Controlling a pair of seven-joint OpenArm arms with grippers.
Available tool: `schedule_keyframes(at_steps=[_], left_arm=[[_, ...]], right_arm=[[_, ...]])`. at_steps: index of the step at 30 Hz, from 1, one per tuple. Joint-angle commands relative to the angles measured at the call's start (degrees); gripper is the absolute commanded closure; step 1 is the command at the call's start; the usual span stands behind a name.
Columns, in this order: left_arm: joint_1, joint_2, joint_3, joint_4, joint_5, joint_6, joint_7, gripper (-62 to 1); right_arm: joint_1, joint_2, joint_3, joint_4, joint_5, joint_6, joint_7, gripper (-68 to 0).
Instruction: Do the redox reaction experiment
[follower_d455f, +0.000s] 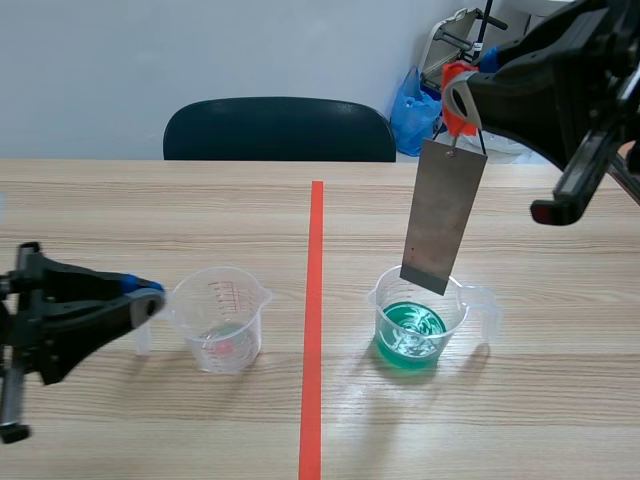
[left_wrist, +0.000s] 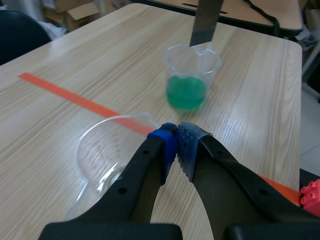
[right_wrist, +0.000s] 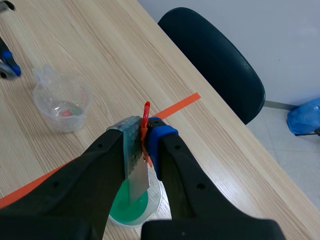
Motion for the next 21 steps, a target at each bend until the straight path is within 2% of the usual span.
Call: schedule_keyframes(at_steps=[1,3,6,8,13,21], left_arm=[[-2.12,2.71,1.07,0.50,-2.32,-0.18,1.18,-2.9],[-5.64,5.25,4.59,0.50,-3.17,0.24,3.85,-2.9],[-10.16,9.05,8.74,0.50,-3.15,4.42,7.52,-2.9],[-12.57,11.56,10.45,0.39,-3.15,5.84,10.29,-2.9],[-17.16,17.11,13.25,-1.22,-3.13,6.14,14.73,-2.9],[-20.35,23.19,14.93,-7.43,-3.13,6.19,16.24,-2.9]], right_arm=[[0.68,0.31,0.76,0.90,0.44,-0.39,0.46,-0.6],[0.68,0.31,0.76,0.90,0.44,-0.39,0.46,-0.6],[0.68,0.31,0.76,0.90,0.44,-0.39,0.46,-0.6],[0.68,0.31,0.76,0.90,0.44,-0.39,0.46,-0.6],[0.68,0.31,0.76,0.90,0.44,-0.39,0.46,-0.6],[0.68,0.31,0.76,0.90,0.44,-0.39,0.44,-0.6]])
